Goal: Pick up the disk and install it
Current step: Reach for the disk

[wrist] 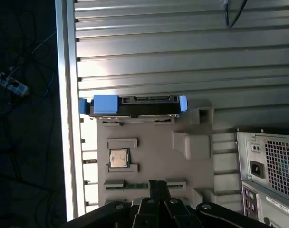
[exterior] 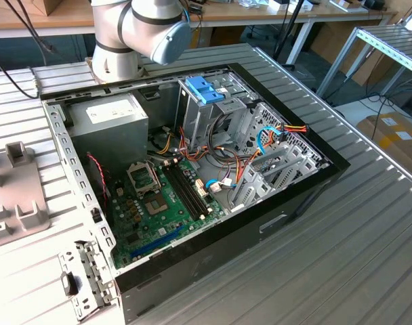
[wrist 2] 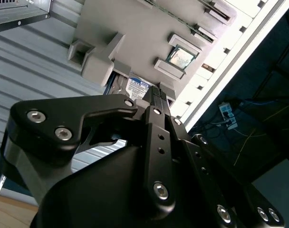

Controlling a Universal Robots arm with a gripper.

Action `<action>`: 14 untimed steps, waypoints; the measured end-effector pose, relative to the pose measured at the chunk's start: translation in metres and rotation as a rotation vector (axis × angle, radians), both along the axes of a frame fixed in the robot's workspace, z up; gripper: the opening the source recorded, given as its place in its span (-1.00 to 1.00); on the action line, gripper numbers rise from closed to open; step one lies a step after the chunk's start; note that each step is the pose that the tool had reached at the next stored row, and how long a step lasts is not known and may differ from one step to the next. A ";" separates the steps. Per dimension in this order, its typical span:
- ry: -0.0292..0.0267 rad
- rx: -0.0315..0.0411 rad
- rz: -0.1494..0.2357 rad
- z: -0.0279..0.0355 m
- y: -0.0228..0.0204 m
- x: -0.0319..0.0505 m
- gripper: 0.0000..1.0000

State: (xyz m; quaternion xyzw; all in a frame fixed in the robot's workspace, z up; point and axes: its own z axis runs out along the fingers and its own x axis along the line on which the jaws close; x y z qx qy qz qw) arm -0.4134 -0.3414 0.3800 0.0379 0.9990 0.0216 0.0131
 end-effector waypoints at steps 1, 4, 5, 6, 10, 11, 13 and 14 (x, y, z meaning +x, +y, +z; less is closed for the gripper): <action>0.0000 0.0000 0.000 -0.0002 0.0017 -0.0001 -0.79; 0.0000 0.0000 0.000 -0.0008 0.0057 -0.0003 -0.79; 0.0000 0.0000 0.000 -0.0010 0.0070 -0.0003 -0.79; 0.0000 0.0000 0.000 -0.0011 0.0079 -0.0004 -0.79; 0.0000 0.0000 0.000 -0.0020 0.0132 -0.0007 -0.79; 0.0000 -0.0001 0.000 -0.0022 0.0144 -0.0007 -0.79; -0.0001 0.0000 0.000 -0.0027 0.0165 -0.0008 -0.79; -0.0001 0.0000 0.000 -0.0029 0.0174 -0.0009 -0.79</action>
